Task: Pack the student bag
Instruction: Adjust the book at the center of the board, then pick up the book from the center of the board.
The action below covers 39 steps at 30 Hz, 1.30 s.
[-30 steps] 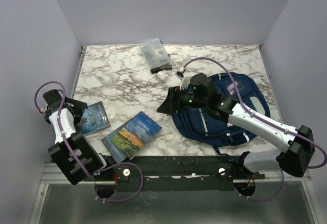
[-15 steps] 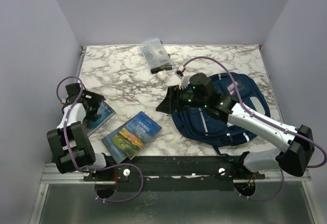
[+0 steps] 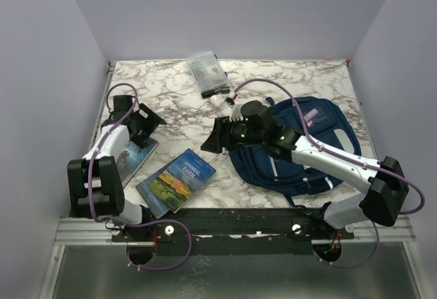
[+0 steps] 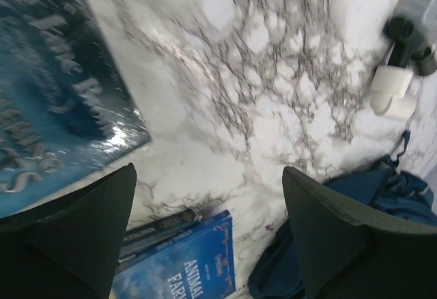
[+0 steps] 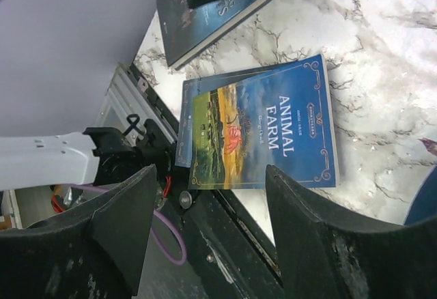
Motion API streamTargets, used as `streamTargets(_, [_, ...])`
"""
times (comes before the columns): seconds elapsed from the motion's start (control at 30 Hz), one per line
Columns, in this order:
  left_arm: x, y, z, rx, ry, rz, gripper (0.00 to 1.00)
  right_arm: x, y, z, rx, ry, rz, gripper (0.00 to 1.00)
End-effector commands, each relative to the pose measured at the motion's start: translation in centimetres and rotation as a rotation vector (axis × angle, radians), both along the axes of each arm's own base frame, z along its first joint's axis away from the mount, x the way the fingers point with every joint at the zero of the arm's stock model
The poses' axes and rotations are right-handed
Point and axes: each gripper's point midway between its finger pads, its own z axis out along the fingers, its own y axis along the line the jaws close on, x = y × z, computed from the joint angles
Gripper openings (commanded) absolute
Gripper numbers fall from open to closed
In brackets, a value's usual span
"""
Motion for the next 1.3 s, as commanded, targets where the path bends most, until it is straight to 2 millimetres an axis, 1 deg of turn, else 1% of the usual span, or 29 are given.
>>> streamTargets(0.0, [-1.8, 6.4, 1.8, 0.095, 0.003, 0.044, 0.9, 0.1, 3.0, -0.6, 0.015, -0.018, -0.034, 0.68])
streamTargets(0.07, [-3.2, 9.0, 1.4, 0.054, 0.03, 0.114, 0.9, 0.4, 4.5, -1.6, 0.015, -0.003, -0.074, 0.69])
streamTargets(0.1, [-4.0, 9.9, 1.3, 0.028, 0.034, 0.15, 0.9, 0.4, 5.2, -2.0, 0.026, 0.015, -0.087, 0.69])
streamTargets(0.17, [-6.1, 11.5, 0.6, 0.01, 0.069, 0.251, 0.9, 0.8, 7.3, -2.2, 0.082, 0.029, -0.092, 0.7])
streamTargets(0.2, [-7.5, 12.5, 0.0, 0.017, 0.106, 0.315, 0.9, 1.0, 8.2, -2.7, 0.094, 0.034, -0.084, 0.7])
streamTargets(0.23, [-8.8, 13.1, -0.1, 0.031, 0.128, 0.36, 0.9, 1.4, 9.1, -2.9, 0.106, 0.029, -0.077, 0.7])
streamTargets(0.27, [-10.1, 13.9, -0.4, 0.046, 0.154, 0.409, 0.9, 1.9, 10.0, -3.9, 0.098, 0.033, -0.074, 0.71])
streamTargets(0.3, [-11.2, 14.6, -0.4, 0.065, 0.172, 0.455, 0.9, 2.4, 11.0, -4.4, 0.098, 0.029, -0.068, 0.71])
streamTargets(0.37, [-12.9, 15.9, 0.1, 0.098, 0.173, 0.535, 0.91, 4.0, 12.4, -5.1, 0.076, -0.023, -0.071, 0.72])
streamTargets(0.4, [-13.5, 16.4, 0.6, 0.124, 0.169, 0.569, 0.92, 4.6, 13.2, -5.2, 0.083, -0.049, -0.066, 0.73])
streamTargets(0.47, [-14.8, 17.4, 1.0, 0.188, 0.169, 0.639, 0.93, 6.0, 14.8, -6.2, 0.07, -0.1, -0.051, 0.74])
streamTargets(0.5, [-15.4, 17.6, 0.9, 0.198, 0.173, 0.67, 0.93, 6.6, 15.6, -7.2, 0.054, -0.111, -0.04, 0.75])
streamTargets(0.53, [-15.9, 17.7, 0.7, 0.204, 0.173, 0.697, 0.93, 7.1, 16.4, -7.6, 0.053, -0.125, -0.028, 0.75])
streamTargets(0.6, [-17.1, 17.9, -0.3, 0.199, 0.201, 0.757, 0.97, 7.8, 18.1, -9.8, 0.04, -0.11, -0.011, 0.76])
streamTargets(0.63, [-17.6, 17.9, -0.8, 0.182, 0.213, 0.778, 0.98, 8.1, 18.9, -10.2, 0.046, -0.103, -0.004, 0.76])
streamTargets(0.67, [-17.7, 18.0, -1.2, 0.162, 0.213, 0.795, 0.98, 8.3, 19.5, -11.2, 0.044, -0.089, 0.005, 0.76])
streamTargets(0.7, [-17.6, 17.8, -1.6, 0.139, 0.21, 0.791, 0.98, 8.5, 20.2, -11.4, 0.052, -0.09, 0.01, 0.77])
streamTargets(0.8, [-17.5, 17.6, -2.8, 0.08, 0.252, 0.781, 0.98, 9.4, 21.4, -13.5, 0.044, -0.08, 0.005, 0.78])
streamTargets(0.83, [-17.3, 17.5, -3.1, 0.061, 0.263, 0.768, 0.98, 9.8, 21.7, -14.3, 0.037, -0.077, 0.004, 0.78])
streamTargets(0.87, [-17.1, 17.6, -3.4, 0.048, 0.27, 0.757, 0.98, 10.3, 22.0, -14.3, 0.041, -0.083, 0.003, 0.78])
streamTargets(0.9, [-16.7, 17.6, -3.7, 0.031, 0.267, 0.736, 0.98, 10.6, 22.3, -15.4, 0.029, -0.082, 0.002, 0.78])
streamTargets(0.93, [-16.3, 17.5, -3.9, 0.02, 0.261, 0.713, 0.98, 11.1, 22.6, -15.7, 0.022, -0.09, 0.0, 0.78])
streamTargets(0.97, [-16.0, 17.4, -4.3, 0.003, 0.26, 0.695, 0.98, 11.5, 22.8, -16.8, 0.004, -0.089, -0.002, 0.78])
streamTargets(1.0, [-15.9, 17.2, -4.6, -0.01, 0.261, 0.679, 0.98, 12.1, 23.2, -17.2, -0.007, -0.089, -0.005, 0.78])
streamTargets(1.03, [-15.6, 17.0, -4.9, -0.028, 0.258, 0.666, 0.97, 12.4, 23.5, -18.2, -0.022, -0.083, 0.0, 0.78])
streamTargets(1.13, [-14.5, 15.9, -5.7, -0.113, 0.246, 0.618, 0.91, 12.7, 24.6, -19.6, -0.029, -0.069, 0.028, 0.78])
streamTargets(1.2, [-13.9, 15.9, -5.6, -0.115, 0.247, 0.583, 0.88, 12.4, 25.2, -19.9, -0.014, -0.05, 0.053, 0.74])
streamTargets(1.23, [-13.7, 15.7, -5.5, -0.117, 0.244, 0.573, 0.87, 12.2, 25.3, -20.0, -0.006, -0.035, 0.059, 0.69])
streamTargets(1.27, [-13.3, 15.4, -5.4, -0.123, 0.235, 0.556, 0.85, 11.8, 25.4, -20.1, 0.002, -0.016, 0.07, 0.62])
